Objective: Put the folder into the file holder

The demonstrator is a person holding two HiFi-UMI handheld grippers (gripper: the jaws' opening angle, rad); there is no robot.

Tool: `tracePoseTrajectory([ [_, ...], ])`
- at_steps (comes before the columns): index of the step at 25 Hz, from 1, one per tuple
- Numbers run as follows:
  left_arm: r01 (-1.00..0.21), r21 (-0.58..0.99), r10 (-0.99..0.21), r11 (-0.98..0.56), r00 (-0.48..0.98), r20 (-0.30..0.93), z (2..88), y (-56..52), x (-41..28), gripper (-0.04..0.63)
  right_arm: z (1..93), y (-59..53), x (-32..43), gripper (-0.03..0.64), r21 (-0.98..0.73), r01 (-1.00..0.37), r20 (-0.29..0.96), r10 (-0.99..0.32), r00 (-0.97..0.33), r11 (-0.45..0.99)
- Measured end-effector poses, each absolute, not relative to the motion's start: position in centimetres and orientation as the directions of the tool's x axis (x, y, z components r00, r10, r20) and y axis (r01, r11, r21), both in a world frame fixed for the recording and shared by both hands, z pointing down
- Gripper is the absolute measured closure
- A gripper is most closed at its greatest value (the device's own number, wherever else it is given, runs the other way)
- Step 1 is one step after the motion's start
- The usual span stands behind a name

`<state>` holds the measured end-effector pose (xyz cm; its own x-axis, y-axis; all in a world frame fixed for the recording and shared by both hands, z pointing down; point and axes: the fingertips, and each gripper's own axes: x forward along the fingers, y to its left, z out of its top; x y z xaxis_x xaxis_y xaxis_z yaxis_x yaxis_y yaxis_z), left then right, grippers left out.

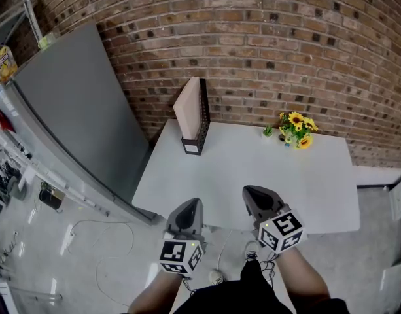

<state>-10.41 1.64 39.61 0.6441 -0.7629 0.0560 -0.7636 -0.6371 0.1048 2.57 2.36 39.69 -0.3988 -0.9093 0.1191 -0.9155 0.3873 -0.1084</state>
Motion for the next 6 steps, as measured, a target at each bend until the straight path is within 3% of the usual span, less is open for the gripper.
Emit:
tracePoseTrajectory([
  [6,-0.763,0.106,-0.762,-0.638,0.645,0.057,39.45,1.99,-10.2,0.589,39.4,2.64,2.84,0.614,-0.109,-0.915,0.116,-0.909,-0.399,0.388],
])
